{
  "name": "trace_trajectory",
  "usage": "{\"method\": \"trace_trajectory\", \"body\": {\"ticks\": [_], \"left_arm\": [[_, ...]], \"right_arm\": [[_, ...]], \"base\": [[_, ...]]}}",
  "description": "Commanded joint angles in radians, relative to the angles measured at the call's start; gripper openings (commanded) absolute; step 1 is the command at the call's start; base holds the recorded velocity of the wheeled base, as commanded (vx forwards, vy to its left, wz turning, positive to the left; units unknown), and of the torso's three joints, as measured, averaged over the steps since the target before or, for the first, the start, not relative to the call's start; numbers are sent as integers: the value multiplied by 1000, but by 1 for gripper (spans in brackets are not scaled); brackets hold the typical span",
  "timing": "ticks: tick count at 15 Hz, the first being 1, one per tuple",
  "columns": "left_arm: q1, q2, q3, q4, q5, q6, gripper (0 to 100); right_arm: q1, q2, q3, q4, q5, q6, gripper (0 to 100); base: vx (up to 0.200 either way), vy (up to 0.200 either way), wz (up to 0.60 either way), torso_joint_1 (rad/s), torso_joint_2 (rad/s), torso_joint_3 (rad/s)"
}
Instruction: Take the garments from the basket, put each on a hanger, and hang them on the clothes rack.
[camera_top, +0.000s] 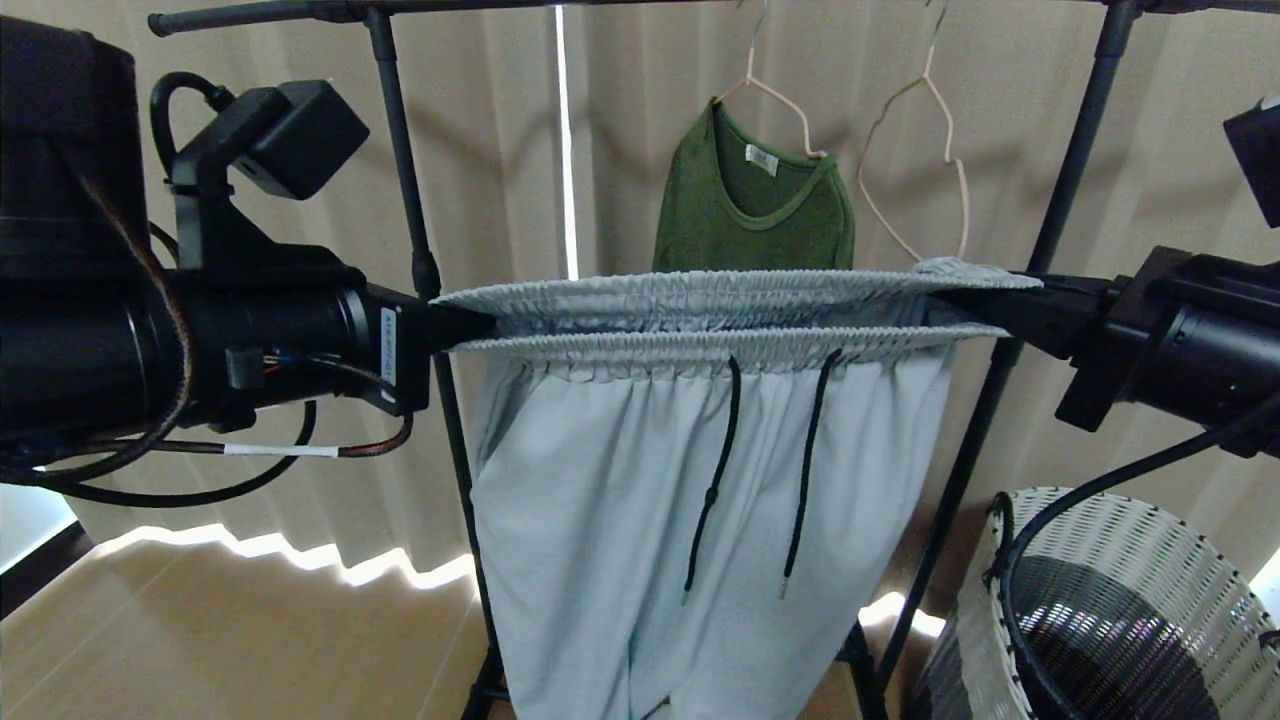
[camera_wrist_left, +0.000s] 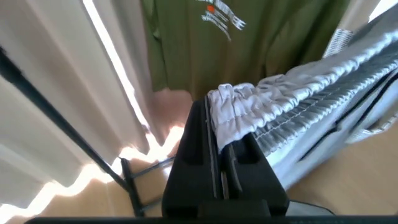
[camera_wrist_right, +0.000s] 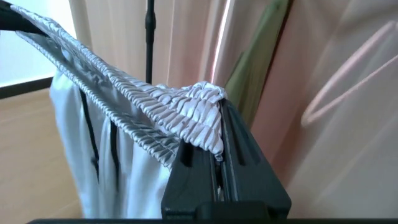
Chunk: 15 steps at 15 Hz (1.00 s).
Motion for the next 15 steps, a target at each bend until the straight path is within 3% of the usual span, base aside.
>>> {"method": "trace_trajectory", "body": {"ticks": [1,5,8,9,10,15], "left_arm": [[-19,10,11,-20,1,-19,0],[-21,28,56,-128,22,-68,0],[-22,45,4,-179,42,-111,0],[-22,47,-76,-173,39,-141,0],[-24,48,-88,-165,39,-143,0],[-90,70,-93,-159,48,-138,0]], "right_arm": [[1,-12,20,0,0,0,0],[-7,-18,18,0,0,-1,0],[-56,-4,-28,0,0,-11,0],[-71,-15,-94,4,1,-8,0],[-74,-15,-106,6,1,-8,0],[-77,-9,-81,-2,4,-6,0]], "base": [[0,0,0,0,0,0],[0,0,0,0,0,0],[0,0,0,0,0,0],[0,0,0,0,0,0],[0,0,0,0,0,0],[0,0,0,0,0,0]]}}
